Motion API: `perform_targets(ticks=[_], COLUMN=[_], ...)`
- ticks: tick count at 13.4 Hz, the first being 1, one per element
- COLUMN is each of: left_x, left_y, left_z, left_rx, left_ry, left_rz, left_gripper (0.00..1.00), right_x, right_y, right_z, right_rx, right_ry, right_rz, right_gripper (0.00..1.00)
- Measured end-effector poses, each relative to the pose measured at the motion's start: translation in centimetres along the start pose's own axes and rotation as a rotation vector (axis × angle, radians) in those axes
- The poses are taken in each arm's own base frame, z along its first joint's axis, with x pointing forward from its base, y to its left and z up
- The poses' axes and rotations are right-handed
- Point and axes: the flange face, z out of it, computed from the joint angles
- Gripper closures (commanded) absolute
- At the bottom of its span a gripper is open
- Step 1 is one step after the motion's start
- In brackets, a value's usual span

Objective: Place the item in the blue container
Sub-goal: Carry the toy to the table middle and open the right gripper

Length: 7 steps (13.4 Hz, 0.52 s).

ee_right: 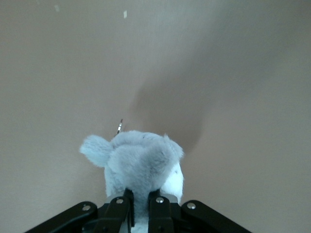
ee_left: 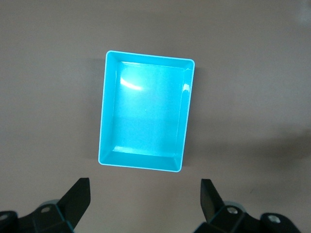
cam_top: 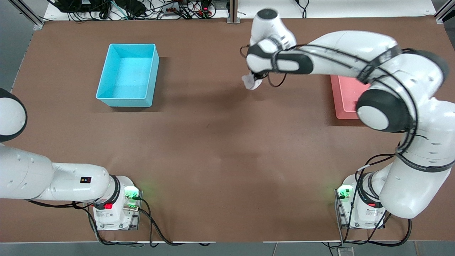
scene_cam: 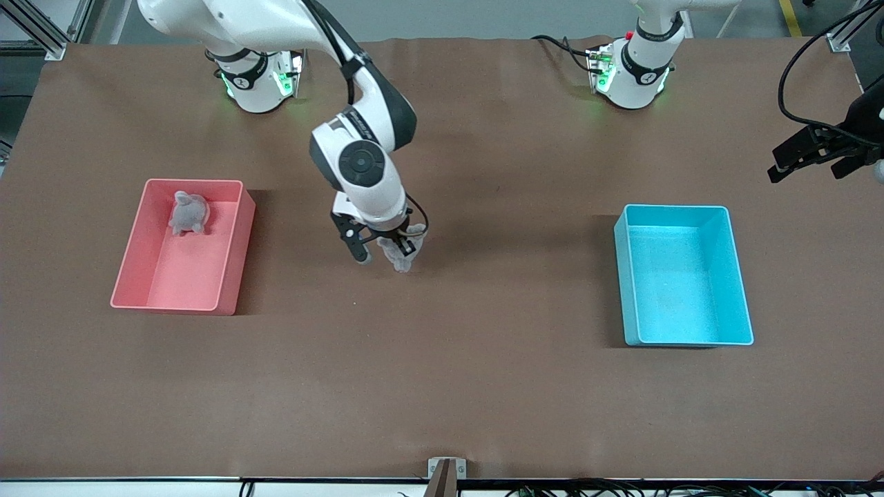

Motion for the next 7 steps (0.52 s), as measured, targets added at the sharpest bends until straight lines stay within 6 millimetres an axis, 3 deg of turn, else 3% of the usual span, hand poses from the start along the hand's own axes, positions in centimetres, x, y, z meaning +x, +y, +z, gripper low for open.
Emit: perform_targets(ticks=[2,4,5,6,7], left_x=[0.0,0.0,0.0,0.0,0.0], left_y=[0.0,0.0,0.0,0.0,0.0], left_z=[0.0,0.0,0.0,0.0,0.0], left_rx=[0.0,0.0,0.0,0.0,0.0], left_ry=[0.0,0.0,0.0,0.0,0.0], left_rz=[0.0,0.0,0.0,0.0,0.0], left_gripper=[0.0,0.0,0.0,0.0,0.0], right_x=[-2.1,-2.7,-2.5,-2.1,-1.6], right_y=[-0.4,-1.3,-1.9,-2.4,-2.7], right_z=[2.8,4.0,4.0,3.9,3.6], right_rx=[0.026,0.05,0.066,0.081,0.09], right_ry=[0.006,0.008,0.008,0.01,0.013], right_rz=[0.029,0.067,0.084,0.094,0.101], right_gripper=[0.92,0.87,0.54,0.01,0.0])
